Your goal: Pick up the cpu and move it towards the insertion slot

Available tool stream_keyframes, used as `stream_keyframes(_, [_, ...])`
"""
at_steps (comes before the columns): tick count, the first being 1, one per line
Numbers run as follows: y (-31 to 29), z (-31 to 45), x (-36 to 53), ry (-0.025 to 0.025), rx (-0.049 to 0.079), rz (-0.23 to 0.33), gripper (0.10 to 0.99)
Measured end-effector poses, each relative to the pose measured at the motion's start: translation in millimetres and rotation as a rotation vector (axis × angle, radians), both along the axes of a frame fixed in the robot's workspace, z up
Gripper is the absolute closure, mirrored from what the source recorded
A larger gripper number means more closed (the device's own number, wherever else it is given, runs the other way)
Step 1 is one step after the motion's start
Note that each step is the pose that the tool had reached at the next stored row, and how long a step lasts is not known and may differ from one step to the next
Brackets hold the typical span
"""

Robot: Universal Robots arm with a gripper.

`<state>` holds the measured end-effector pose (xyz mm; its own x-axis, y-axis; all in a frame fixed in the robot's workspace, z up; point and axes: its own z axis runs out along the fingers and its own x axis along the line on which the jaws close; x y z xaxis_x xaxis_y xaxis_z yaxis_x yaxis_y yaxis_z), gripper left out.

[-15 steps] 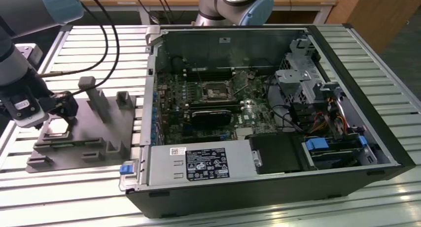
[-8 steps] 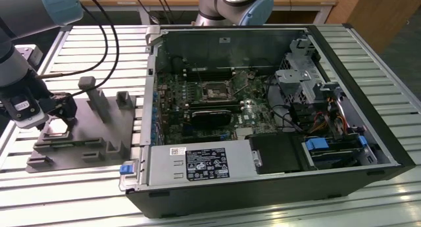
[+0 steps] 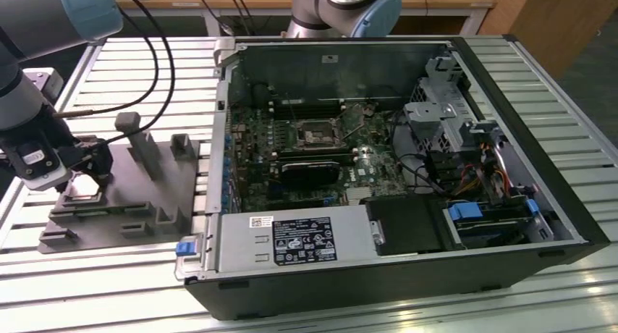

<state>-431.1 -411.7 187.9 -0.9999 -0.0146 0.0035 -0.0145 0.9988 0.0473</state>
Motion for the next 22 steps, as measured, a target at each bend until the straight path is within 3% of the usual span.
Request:
stream_keyframes(5, [0.0, -2.6, 0.0, 0.0001, 0.0, 0.0, 0.416])
stream_keyframes(8, [0.0, -3.1, -0.1, 0.0005, 0.0, 0.0, 0.545])
stream_keyframes(22, [0.0, 4.7, 0.0, 0.0, 0.003, 0.0, 0.553])
